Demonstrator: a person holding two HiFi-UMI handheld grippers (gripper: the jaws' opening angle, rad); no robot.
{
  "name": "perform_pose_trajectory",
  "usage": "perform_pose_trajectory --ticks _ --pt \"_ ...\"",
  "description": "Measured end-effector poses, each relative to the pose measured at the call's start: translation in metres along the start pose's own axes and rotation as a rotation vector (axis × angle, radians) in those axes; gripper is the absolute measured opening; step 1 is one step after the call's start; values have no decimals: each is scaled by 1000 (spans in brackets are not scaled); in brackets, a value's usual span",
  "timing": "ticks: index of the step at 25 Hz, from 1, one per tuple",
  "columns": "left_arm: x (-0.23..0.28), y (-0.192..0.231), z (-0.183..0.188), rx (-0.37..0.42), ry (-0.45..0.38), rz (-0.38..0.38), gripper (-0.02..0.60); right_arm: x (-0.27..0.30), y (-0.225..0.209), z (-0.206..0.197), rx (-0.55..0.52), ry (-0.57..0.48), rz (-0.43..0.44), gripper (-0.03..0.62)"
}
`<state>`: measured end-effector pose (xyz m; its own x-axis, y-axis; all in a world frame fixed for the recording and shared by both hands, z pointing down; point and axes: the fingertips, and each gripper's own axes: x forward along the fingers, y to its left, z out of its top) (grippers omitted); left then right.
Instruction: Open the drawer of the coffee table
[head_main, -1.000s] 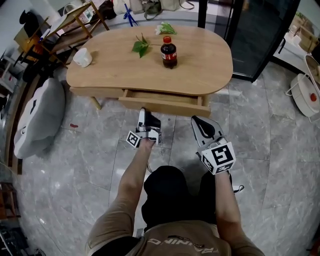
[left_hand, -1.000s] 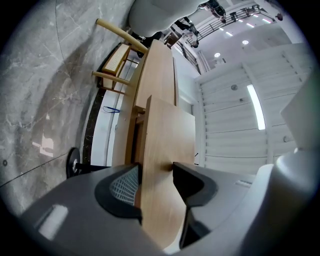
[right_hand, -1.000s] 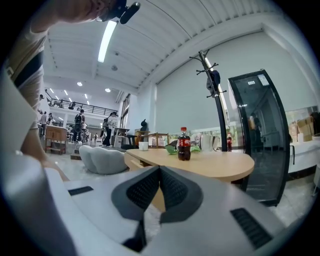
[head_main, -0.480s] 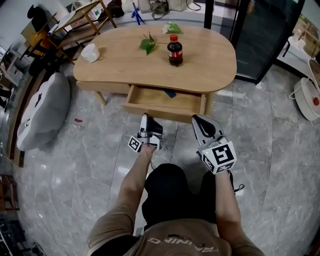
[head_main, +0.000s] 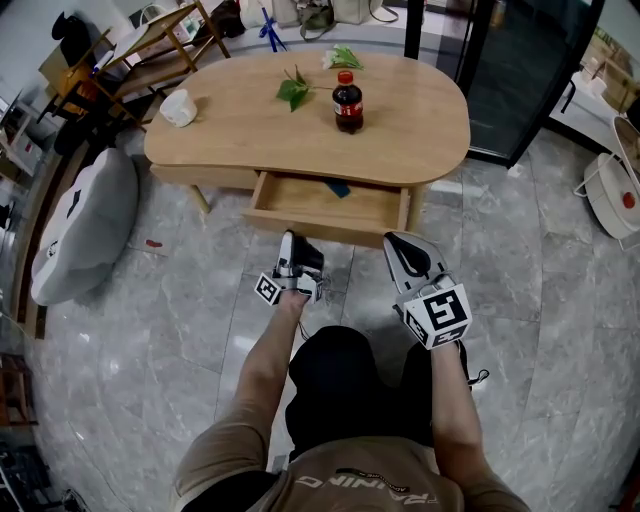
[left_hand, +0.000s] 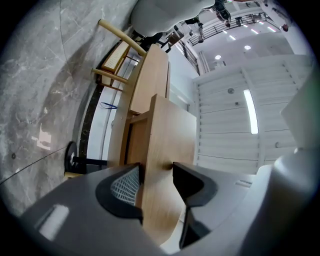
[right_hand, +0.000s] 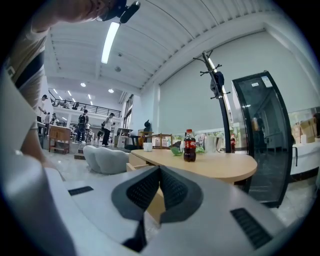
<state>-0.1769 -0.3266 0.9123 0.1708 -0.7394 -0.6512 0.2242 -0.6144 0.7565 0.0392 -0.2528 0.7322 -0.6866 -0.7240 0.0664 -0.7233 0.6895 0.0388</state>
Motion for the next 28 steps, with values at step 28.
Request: perform_pose_trajectory --ticks 28 --pt "-8 -73 -58 815 688 396 87 -13 -31 0 8 101 -182 3"
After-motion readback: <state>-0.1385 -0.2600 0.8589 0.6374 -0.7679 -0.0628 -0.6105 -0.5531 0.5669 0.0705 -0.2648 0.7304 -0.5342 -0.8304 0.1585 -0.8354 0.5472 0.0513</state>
